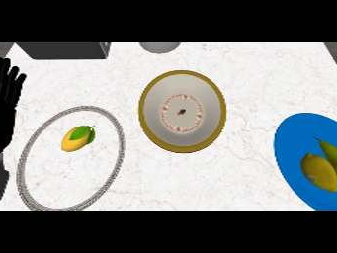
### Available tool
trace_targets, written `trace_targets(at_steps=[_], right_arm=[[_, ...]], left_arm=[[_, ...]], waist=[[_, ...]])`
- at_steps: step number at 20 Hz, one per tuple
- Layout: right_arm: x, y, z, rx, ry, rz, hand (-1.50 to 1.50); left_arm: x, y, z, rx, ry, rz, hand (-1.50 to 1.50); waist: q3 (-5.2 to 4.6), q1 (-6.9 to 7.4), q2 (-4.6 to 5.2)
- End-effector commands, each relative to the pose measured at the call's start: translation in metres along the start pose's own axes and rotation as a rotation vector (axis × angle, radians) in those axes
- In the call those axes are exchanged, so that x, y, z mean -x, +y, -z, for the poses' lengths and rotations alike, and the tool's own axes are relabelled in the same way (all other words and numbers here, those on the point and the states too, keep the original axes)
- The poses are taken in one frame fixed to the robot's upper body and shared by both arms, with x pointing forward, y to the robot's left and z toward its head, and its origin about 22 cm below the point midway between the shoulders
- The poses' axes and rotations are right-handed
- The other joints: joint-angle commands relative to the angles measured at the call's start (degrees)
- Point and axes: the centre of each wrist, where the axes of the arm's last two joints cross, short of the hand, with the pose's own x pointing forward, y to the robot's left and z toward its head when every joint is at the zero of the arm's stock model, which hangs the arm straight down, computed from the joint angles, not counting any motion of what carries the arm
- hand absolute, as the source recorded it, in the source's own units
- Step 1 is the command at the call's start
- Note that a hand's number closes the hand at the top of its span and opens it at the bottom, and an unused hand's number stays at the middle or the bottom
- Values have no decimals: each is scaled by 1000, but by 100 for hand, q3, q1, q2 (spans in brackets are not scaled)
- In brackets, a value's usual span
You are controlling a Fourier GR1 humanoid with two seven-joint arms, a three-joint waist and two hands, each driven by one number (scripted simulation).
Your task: Pick the pear from the plate and place it in the bowl
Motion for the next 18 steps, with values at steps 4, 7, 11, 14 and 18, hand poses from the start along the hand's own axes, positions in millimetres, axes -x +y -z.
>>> trace_targets(at_steps=[4, 7, 11, 14, 18], right_arm=[[-63, -66, -2, -203, 269, -257, -150], [-74, -64, 12, -347, 339, -309, -150], [-92, -69, 21, -465, 387, -359, -150], [-72, -54, 22, -524, 416, -368, -150], [-56, -55, 18, -534, 448, -382, -150]], left_arm=[[3, 0, 1, 23, -9, -4, 0], [-9, -10, 8, 15, -5, -3, 0], [-11, -15, 14, 36, -19, -19, 0], [-8, -7, 5, 17, -30, -6, 0], [18, -13, -7, 29, -3, -22, 0]], waist=[[7, 171, 43], [14, 207, 35], [18, 207, 50], [25, 206, 26], [18, 178, 42]])
